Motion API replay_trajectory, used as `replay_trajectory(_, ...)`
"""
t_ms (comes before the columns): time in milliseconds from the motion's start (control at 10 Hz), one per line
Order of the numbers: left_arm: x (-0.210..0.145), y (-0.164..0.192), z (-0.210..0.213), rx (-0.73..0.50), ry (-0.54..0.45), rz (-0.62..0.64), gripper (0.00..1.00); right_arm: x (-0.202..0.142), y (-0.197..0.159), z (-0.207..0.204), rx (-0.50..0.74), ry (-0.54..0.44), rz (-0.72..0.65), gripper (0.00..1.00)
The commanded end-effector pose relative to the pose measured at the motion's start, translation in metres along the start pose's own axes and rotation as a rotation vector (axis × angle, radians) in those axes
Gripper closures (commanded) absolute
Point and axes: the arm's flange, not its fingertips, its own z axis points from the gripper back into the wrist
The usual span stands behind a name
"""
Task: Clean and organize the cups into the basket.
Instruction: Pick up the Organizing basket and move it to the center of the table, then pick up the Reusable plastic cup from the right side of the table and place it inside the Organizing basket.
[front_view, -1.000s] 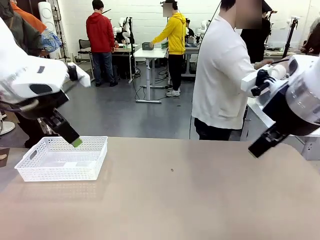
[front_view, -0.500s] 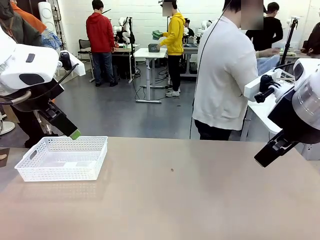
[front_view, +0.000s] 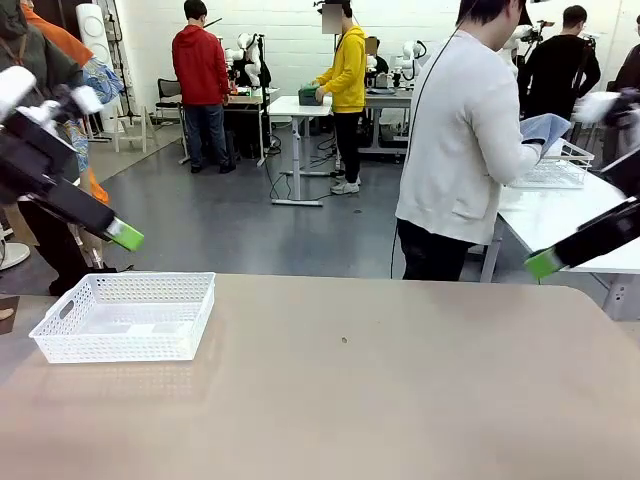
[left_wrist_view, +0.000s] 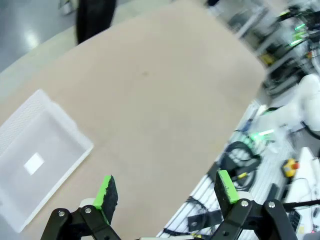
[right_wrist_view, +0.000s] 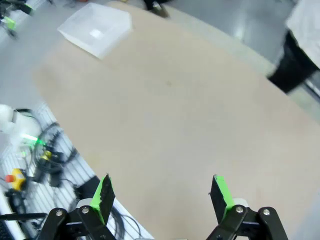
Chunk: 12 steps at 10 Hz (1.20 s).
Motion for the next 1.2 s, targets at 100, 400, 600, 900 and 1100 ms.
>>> replay_trajectory(100,-0.007,0.052,0.033,-0.818,-0.077,0.577,0.0,-0.054,-0.082,-0.002,1.009,-0.242,-0.414,0.0)
replay_trajectory(400,-0.06,0.12,0.077,-0.63,-0.109,0.823,0.0,-0.118,-0.175,-0.005,1.102,-0.34,-0.711,0.0)
replay_trajectory(600,-0.098,0.161,0.083,-0.556,-0.097,0.928,0.0,-0.161,-0.214,-0.005,1.108,-0.415,-0.88,0.0)
replay_trajectory(900,-0.138,0.196,0.092,-0.558,-0.153,1.006,0.0,-0.207,-0.233,0.016,1.014,-0.484,-1.016,0.0)
replay_trajectory(1100,-0.153,0.196,0.107,-0.519,-0.196,1.033,0.0,-0.23,-0.231,0.034,0.896,-0.353,-1.122,0.0)
